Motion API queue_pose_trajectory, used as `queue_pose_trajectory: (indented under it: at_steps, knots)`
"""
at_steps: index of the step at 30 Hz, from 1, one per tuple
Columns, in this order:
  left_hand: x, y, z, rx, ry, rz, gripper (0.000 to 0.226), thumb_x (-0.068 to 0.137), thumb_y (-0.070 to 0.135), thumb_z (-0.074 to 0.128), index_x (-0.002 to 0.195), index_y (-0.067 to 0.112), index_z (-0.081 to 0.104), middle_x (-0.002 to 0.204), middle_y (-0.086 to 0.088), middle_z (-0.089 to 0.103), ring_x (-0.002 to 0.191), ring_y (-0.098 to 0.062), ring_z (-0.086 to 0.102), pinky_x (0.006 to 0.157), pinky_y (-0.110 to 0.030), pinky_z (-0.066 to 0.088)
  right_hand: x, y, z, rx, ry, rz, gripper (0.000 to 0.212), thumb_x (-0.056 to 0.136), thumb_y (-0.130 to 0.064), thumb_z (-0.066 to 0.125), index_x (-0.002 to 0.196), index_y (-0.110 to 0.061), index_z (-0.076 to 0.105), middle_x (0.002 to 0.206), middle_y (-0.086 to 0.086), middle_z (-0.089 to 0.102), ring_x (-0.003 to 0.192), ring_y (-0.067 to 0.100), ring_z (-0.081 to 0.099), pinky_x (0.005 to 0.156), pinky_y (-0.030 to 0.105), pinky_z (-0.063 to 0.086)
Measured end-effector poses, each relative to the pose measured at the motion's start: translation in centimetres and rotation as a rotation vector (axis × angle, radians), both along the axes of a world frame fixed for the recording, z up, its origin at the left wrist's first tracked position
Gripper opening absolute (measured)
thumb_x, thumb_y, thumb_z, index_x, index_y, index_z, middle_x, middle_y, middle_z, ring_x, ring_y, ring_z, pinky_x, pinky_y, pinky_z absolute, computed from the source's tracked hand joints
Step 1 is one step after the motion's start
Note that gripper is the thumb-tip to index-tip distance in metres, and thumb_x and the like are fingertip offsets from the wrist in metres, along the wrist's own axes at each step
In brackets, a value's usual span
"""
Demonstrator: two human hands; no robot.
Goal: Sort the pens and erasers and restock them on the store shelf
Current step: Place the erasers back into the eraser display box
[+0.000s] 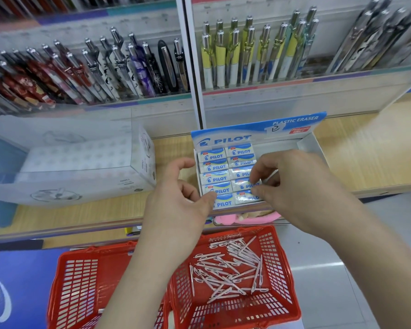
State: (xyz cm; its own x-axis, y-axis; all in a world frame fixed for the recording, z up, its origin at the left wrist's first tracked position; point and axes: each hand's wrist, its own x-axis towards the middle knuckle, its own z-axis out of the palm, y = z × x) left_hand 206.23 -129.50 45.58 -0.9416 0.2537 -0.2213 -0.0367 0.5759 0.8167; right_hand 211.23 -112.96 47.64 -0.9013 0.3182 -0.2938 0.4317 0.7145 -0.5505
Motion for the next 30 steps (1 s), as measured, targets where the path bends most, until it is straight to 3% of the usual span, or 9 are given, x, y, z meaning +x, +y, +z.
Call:
queue_pose_trajectory:
  at_steps: [5, 8, 11, 14, 17, 20, 22, 24, 30]
  knots:
    - [0.5, -0.5, 1.1, 0.002, 0.109, 0.005, 0.038, 0.082, 0.019, 0.064, 0.109, 0.041, 0.048, 0.077, 0.011, 0.059, 0.068, -0.001, 0.055, 0.061, -0.009, 0.039, -0.2, 0.0, -0.5, 0.036, 0.018, 0.042, 0.017, 0.078, -0.026, 0.071, 0.077, -0.028, 0.054, 0.084, -0.010, 0.063, 0.076, 0.009, 0.060, 0.064, 0.027, 0.047]
    - [0.8, -0.2, 3.2, 0.515, -0.188, 0.150, 0.043, 0.082, -0.009, 0.048, 0.107, 0.025, 0.059, 0.074, 0.002, 0.058, 0.061, -0.006, 0.053, 0.057, -0.017, 0.043, 0.7, -0.3, 0.2, 0.000, 0.186, -0.019, 0.013, 0.080, -0.033, 0.066, 0.077, -0.027, 0.055, 0.079, -0.008, 0.062, 0.072, 0.008, 0.058, 0.064, 0.028, 0.048]
    - [1.1, 0.3, 4.1, 0.997, -0.466, 0.172, 0.056, 0.059, -0.012, 0.048, 0.107, 0.013, 0.061, 0.077, -0.008, 0.055, 0.066, -0.013, 0.053, 0.057, -0.024, 0.046, 1.7, -1.7, 1.8, -0.628, 0.211, -0.166, 0.018, 0.077, -0.033, 0.071, 0.075, -0.018, 0.062, 0.071, 0.001, 0.068, 0.064, 0.019, 0.063, 0.058, 0.023, 0.050]
    - [1.3, 1.0, 4.0, 1.121, -0.539, 0.160, 0.055, 0.060, -0.003, 0.046, 0.108, 0.018, 0.061, 0.081, -0.007, 0.053, 0.070, -0.016, 0.049, 0.061, -0.029, 0.043, 2.5, -3.1, 2.0, -1.012, 0.111, -0.179, 0.028, 0.065, -0.032, 0.074, 0.080, -0.013, 0.062, 0.070, 0.013, 0.070, 0.060, 0.020, 0.063, 0.059, 0.028, 0.051]
    - [2.0, 1.9, 4.0, 1.078, -0.521, 0.120, 0.054, 0.062, -0.001, 0.046, 0.108, 0.023, 0.061, 0.083, -0.005, 0.051, 0.070, -0.015, 0.049, 0.064, -0.036, 0.036, 2.7, -3.6, 1.6, -1.084, 0.158, -0.256, 0.029, 0.061, -0.022, 0.078, 0.081, -0.010, 0.060, 0.067, 0.014, 0.069, 0.057, 0.018, 0.064, 0.055, 0.021, 0.048]
    - [1.9, 1.8, 3.7, 0.997, -0.451, 0.039, 0.058, 0.057, -0.004, 0.048, 0.106, 0.024, 0.062, 0.084, -0.003, 0.057, 0.073, -0.014, 0.056, 0.059, -0.032, 0.044, 2.8, -3.2, 1.7, -1.113, 0.232, -0.344, 0.021, 0.064, -0.017, 0.076, 0.081, -0.011, 0.065, 0.069, 0.017, 0.070, 0.057, 0.020, 0.067, 0.053, 0.020, 0.049]
    - [1.7, 1.3, 3.4, 0.767, -0.297, -0.095, 0.057, 0.059, -0.006, 0.055, 0.103, 0.028, 0.066, 0.094, 0.004, 0.065, 0.087, -0.010, 0.062, 0.070, -0.023, 0.050, 2.9, -2.6, 1.6, -1.109, 0.274, -0.382, 0.018, 0.064, -0.018, 0.073, 0.080, -0.011, 0.069, 0.067, 0.015, 0.070, 0.056, 0.018, 0.066, 0.052, 0.020, 0.049]
    - [1.5, 0.7, 3.4, 0.515, -0.156, -0.196, 0.051, 0.076, -0.013, 0.058, 0.100, 0.031, 0.070, 0.102, 0.007, 0.069, 0.092, -0.007, 0.064, 0.076, -0.017, 0.050, 2.9, -2.2, 1.6, -1.081, 0.286, -0.394, 0.018, 0.065, -0.020, 0.072, 0.081, -0.012, 0.070, 0.066, 0.012, 0.070, 0.057, 0.017, 0.065, 0.052, 0.019, 0.049]
    - [1.9, 1.1, 3.1, 0.284, 0.009, -0.122, 0.034, 0.073, 0.003, 0.075, 0.085, 0.035, 0.074, 0.080, 0.008, 0.072, 0.074, -0.007, 0.067, 0.069, -0.018, 0.054, 3.0, -1.7, 1.0, -1.051, 0.333, -0.473, 0.016, 0.074, -0.011, 0.070, 0.090, -0.015, 0.071, 0.072, 0.010, 0.071, 0.060, 0.014, 0.066, 0.053, 0.021, 0.053]
